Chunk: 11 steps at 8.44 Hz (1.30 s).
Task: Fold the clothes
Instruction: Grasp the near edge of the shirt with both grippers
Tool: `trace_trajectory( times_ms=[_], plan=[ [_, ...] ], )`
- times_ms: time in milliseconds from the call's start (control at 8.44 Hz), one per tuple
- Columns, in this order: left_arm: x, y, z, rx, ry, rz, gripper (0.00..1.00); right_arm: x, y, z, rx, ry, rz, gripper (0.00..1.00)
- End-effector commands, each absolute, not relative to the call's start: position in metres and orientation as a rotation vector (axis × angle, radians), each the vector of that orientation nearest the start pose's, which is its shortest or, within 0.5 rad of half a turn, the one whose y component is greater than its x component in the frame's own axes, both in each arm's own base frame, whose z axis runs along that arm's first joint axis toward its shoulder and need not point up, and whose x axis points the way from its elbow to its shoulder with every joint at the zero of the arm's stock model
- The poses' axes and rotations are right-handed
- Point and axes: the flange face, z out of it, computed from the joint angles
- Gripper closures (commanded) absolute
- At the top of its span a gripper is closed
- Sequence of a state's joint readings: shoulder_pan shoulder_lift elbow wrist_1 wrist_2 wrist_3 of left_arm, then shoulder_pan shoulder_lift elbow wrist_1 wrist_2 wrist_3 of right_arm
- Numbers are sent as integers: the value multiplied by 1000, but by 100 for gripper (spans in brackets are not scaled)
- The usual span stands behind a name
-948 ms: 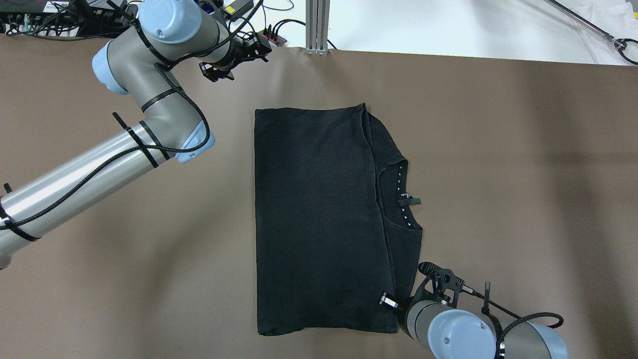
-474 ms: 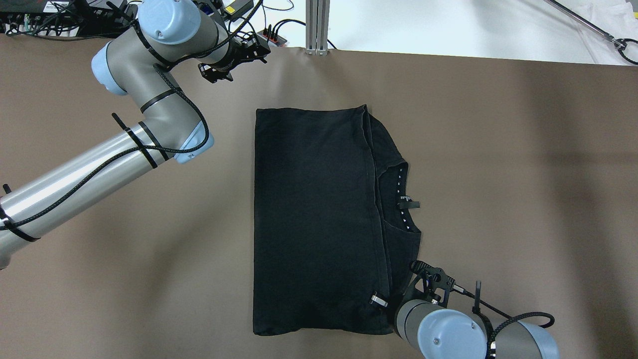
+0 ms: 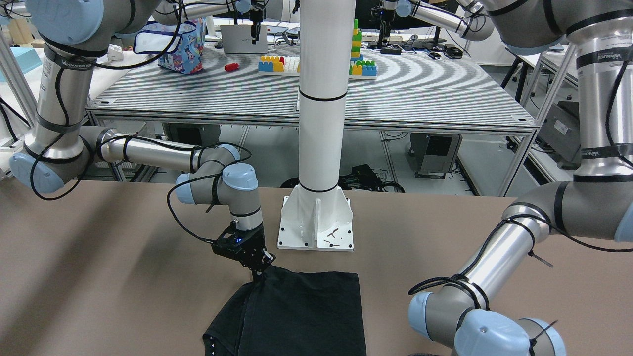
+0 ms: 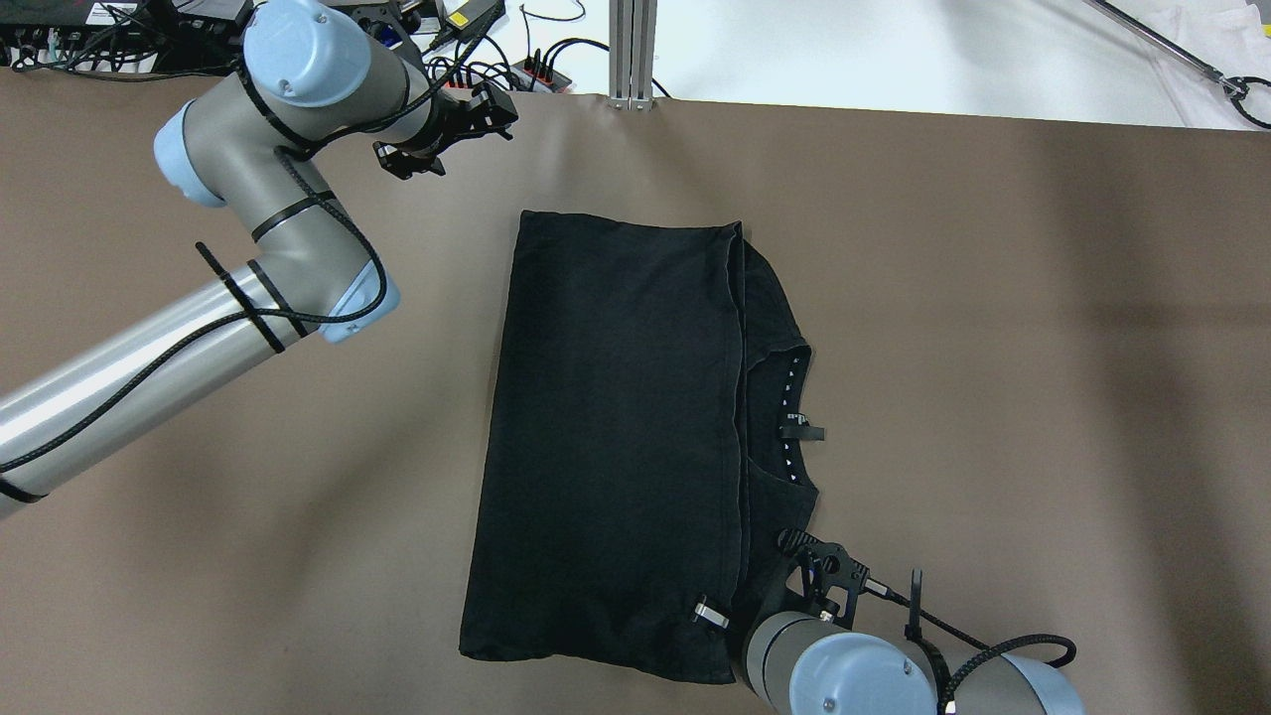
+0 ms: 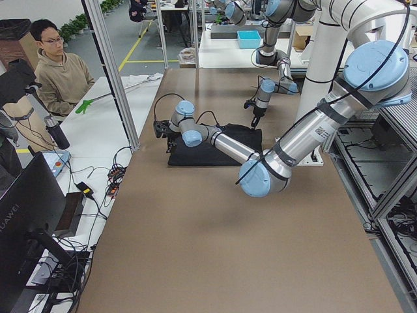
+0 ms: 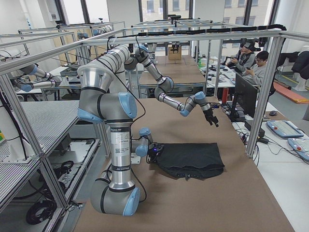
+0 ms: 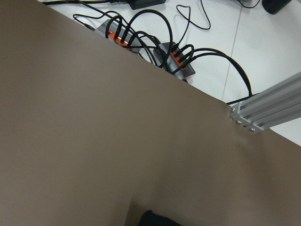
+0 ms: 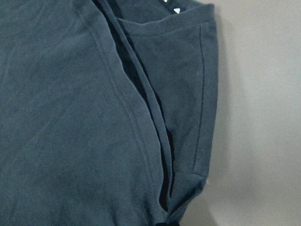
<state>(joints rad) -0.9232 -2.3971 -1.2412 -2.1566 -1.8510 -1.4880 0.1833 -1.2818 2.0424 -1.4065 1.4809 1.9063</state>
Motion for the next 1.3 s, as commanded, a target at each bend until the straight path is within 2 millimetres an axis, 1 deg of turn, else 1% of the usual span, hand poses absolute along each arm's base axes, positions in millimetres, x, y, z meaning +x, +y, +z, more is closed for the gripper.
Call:
trace_trajectory(
  times_ms=[0, 119, 237, 356, 474, 593, 711, 830, 948, 1067, 1185],
  plan=[
    [360, -630, 254, 270, 1135, -609, 0, -510, -220, 269, -8, -943, 518, 100],
    [375, -591, 267, 220, 1154, -620, 0, -510, -220, 275, -3, -931, 513, 100],
    [372, -547, 271, 186, 1189, -620, 0, -509, -220, 277, -1, -928, 509, 100],
    [371, -489, 287, 142, 1202, -618, 0, -510, -220, 277, 3, -928, 505, 100],
    [385, -435, 295, 126, 1207, -629, 0, -511, -220, 279, 6, -923, 500, 100],
    [407, -389, 301, 77, 1206, -639, 2, -511, -221, 279, 7, -924, 501, 100],
    [429, -348, 301, 50, 1212, -642, 3, -511, -221, 279, 7, -924, 501, 100],
    [454, -300, 306, 53, 1210, -652, 3, -511, -221, 278, 7, -924, 501, 100],
    [478, -257, 311, 75, 1202, -642, 4, -511, -221, 278, 7, -926, 501, 100],
    [494, -231, 315, 72, 1198, -635, 6, -511, -221, 278, 7, -924, 501, 100],
    [502, -215, 316, 62, 1200, -647, 8, -511, -222, 279, 8, -924, 501, 100]
  ],
)
